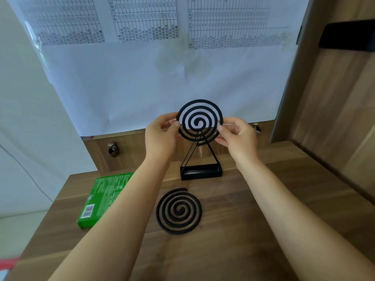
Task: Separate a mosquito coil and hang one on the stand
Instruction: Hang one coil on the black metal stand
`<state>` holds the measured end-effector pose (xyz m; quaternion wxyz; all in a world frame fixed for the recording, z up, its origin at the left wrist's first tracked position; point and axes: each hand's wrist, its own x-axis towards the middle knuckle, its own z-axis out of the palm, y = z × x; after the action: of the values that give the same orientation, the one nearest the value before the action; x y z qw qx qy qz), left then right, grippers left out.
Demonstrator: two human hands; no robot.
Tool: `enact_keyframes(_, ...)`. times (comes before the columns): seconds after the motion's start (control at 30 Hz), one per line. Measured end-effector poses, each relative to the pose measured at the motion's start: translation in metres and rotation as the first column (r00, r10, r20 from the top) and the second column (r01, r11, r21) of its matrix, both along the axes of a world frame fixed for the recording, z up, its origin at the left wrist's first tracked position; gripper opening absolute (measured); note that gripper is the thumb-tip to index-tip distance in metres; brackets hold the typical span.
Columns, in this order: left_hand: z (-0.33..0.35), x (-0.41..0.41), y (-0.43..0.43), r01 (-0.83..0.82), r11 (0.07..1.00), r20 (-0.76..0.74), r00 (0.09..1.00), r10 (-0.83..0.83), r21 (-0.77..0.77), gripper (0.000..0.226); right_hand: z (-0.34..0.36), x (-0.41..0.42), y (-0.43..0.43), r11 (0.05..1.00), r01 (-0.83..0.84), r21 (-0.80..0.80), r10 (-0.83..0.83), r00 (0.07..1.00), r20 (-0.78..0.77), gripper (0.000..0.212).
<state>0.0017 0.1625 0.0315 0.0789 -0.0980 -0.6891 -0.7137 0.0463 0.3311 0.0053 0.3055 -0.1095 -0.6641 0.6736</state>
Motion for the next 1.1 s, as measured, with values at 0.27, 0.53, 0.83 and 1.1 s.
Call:
enact_keyframes(0.27,-0.007,0.005,-0.004,0.041,0.999,0.057,0.997,-0.043,0.031,0.019,-0.008,0.005,-0.001,0.999,0.011,0.038,-0.012,1.000,0.007,0.015)
enact_keyframes(0.53,-0.016,0.009,-0.007,0.041,0.999,0.066,0.997,-0.040,-0.012,0.019,-0.018,0.006,0.000,0.998,0.019,0.059,-0.021,0.999,0.046,0.016)
enact_keyframes(0.83,-0.029,0.008,-0.007,0.045,0.998,0.077,0.996,-0.042,-0.040,0.019,-0.031,0.005,0.000,0.999,0.003,0.046,-0.006,0.998,0.065,0.015)
enact_keyframes(1.1,-0.038,0.010,-0.006,0.166,0.985,0.103,0.981,-0.161,-0.041,0.046,-0.033,0.003,-0.002,0.999,0.010,0.043,-0.012,0.999,0.043,0.014)
